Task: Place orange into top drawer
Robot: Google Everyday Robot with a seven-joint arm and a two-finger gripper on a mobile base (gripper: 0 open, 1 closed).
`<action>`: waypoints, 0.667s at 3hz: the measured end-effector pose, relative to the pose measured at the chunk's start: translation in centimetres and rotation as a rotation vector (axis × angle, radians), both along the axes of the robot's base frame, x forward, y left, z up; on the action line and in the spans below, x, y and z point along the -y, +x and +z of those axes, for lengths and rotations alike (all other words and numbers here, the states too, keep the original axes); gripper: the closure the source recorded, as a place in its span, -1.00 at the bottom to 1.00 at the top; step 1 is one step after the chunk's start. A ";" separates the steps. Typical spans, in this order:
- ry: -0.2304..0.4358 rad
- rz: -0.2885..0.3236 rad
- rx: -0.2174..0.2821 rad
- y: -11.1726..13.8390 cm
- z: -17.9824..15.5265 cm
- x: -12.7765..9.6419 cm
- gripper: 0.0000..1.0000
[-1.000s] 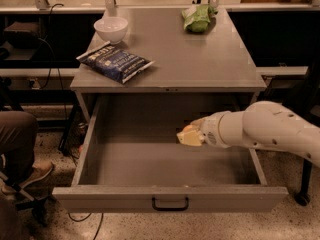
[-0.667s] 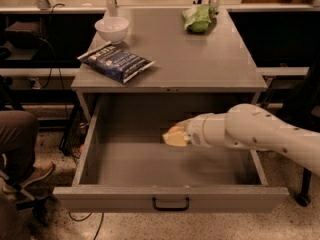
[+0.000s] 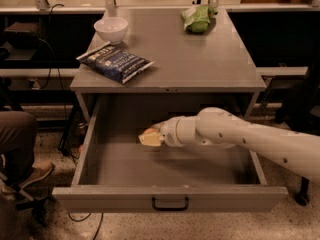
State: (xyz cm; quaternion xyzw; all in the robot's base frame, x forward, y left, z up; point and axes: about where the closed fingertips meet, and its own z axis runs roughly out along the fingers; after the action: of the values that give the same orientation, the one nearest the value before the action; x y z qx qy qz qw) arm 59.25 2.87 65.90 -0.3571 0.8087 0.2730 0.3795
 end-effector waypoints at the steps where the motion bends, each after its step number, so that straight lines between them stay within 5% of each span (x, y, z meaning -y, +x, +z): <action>1: 0.034 0.014 -0.008 1.2 -1.1 -1.8 0.04; 2: 0.049 0.022 -0.011 2.1 -1.7 -2.4 -0.46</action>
Offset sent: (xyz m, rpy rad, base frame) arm 0.0318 0.0260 -0.0229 0.0639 0.0114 0.0226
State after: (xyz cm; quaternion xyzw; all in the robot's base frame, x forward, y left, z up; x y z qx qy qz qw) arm 61.34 5.26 64.20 -0.3550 0.7998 0.2988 0.3807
